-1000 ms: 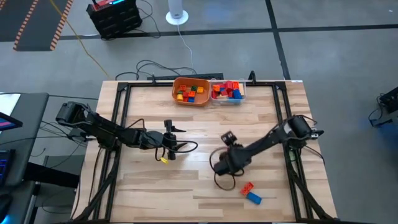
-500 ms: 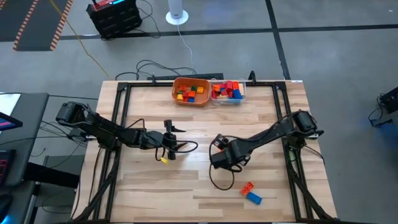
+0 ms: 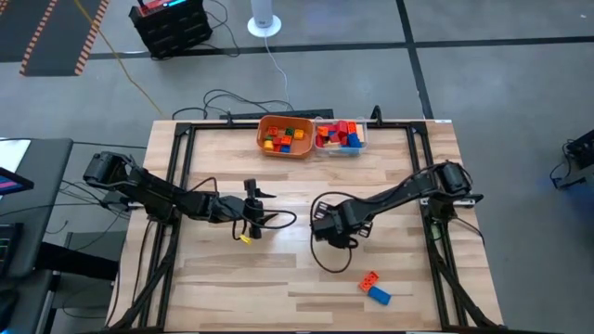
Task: Sort blocks by size
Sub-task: Put the top orange game piece into the transparent bin
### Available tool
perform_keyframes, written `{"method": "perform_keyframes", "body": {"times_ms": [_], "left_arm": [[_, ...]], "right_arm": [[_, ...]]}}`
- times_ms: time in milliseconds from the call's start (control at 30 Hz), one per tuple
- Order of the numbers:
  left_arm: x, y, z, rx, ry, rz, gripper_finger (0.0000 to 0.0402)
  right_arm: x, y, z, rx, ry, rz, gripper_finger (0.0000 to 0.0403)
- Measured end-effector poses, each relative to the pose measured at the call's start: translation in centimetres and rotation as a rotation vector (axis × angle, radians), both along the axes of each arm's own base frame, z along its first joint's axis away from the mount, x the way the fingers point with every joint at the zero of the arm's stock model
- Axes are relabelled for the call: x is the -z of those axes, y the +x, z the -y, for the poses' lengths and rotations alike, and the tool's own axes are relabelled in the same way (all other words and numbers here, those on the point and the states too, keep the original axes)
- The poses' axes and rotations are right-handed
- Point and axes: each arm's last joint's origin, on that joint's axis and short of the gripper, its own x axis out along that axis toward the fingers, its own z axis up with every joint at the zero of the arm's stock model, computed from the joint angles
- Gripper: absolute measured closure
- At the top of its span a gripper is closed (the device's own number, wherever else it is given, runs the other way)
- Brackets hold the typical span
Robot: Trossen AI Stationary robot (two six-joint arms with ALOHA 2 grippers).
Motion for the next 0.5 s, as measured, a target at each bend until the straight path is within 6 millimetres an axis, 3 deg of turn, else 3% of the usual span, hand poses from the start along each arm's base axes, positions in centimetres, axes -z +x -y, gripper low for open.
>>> {"method": "perform_keyframes", "body": {"times_ms": [500], "left_arm": [[0.1,0.0,0.0,-0.009,-0.016,-0.002,0.0148]], "right_arm": [[1.8,0.1,0.5,-0.068,0.037,0.015,0.0133]]}}
